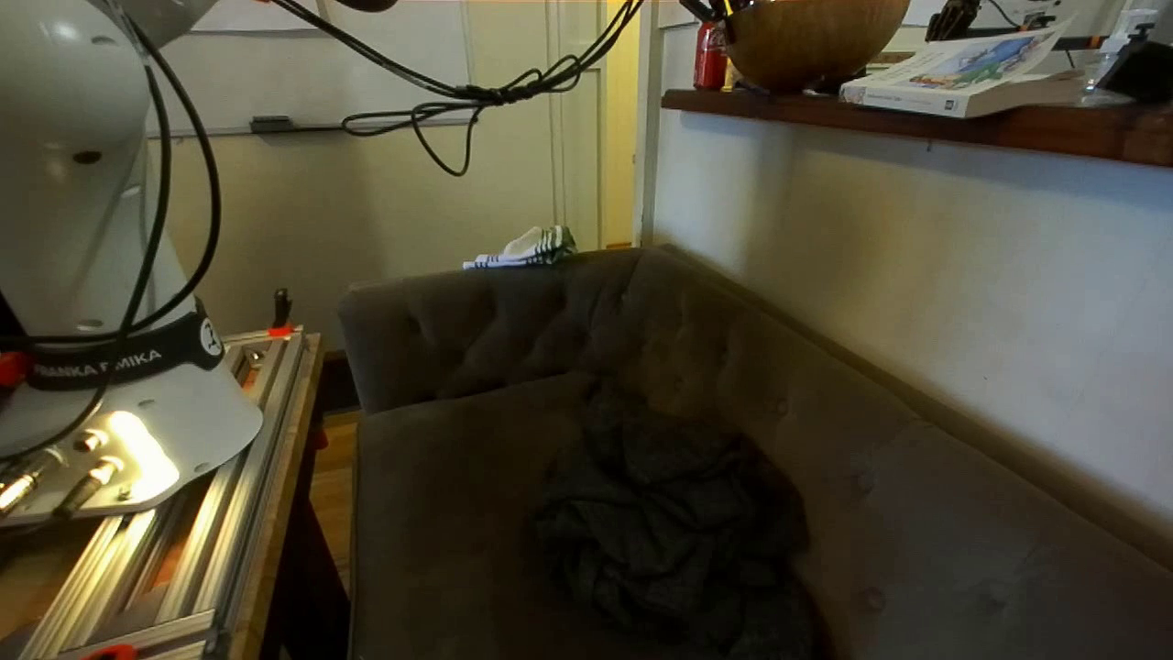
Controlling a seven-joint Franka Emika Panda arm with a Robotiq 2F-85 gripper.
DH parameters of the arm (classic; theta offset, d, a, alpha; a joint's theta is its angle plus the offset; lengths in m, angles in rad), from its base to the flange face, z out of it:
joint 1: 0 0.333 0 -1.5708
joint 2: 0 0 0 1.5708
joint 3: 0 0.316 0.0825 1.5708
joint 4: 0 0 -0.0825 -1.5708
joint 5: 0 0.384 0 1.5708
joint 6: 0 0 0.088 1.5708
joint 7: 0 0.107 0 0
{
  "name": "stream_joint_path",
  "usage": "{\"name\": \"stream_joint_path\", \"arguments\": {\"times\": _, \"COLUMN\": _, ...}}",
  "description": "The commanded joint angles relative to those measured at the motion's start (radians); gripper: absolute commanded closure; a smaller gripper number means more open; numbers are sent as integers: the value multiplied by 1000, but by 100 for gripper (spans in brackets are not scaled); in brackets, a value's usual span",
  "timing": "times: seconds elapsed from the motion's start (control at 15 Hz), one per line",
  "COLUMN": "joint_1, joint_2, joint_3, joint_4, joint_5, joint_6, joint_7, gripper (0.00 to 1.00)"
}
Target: Put the bowl on the counter
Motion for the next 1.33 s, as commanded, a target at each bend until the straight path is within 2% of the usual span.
{"name": "stream_joint_path", "arguments": {"times": 0.0, "joint_1": -24, "joint_2": 29, "joint_3": -24, "joint_4": 85, "joint_5": -38, "joint_6": -34, "joint_7": 0, "gripper": 96}}
{"name": "stream_joint_path", "arguments": {"times": 0.2, "joint_1": -34, "joint_2": 31, "joint_3": -31, "joint_4": 96, "joint_5": -44, "joint_6": -53, "joint_7": 10, "gripper": 96}}
{"name": "stream_joint_path", "arguments": {"times": 0.27, "joint_1": -38, "joint_2": 32, "joint_3": -33, "joint_4": 100, "joint_5": -44, "joint_6": -55, "joint_7": 10, "gripper": 60}}
{"name": "stream_joint_path", "arguments": {"times": 0.33, "joint_1": -40, "joint_2": 34, "joint_3": -36, "joint_4": 105, "joint_5": -46, "joint_6": -57, "joint_7": 12, "gripper": 59}}
{"name": "stream_joint_path", "arguments": {"times": 0.87, "joint_1": -39, "joint_2": 31, "joint_3": -70, "joint_4": 130, "joint_5": -68, "joint_6": -45, "joint_7": 22, "gripper": 3}}
{"name": "stream_joint_path", "arguments": {"times": 1.0, "joint_1": -34, "joint_2": -2, "joint_3": -74, "joint_4": 131, "joint_5": -70, "joint_6": -63, "joint_7": -3, "gripper": 0}}
{"name": "stream_joint_path", "arguments": {"times": 1.27, "joint_1": -27, "joint_2": -55, "joint_3": -88, "joint_4": 133, "joint_5": -73, "joint_6": -118, "joint_7": -67, "gripper": 0}}
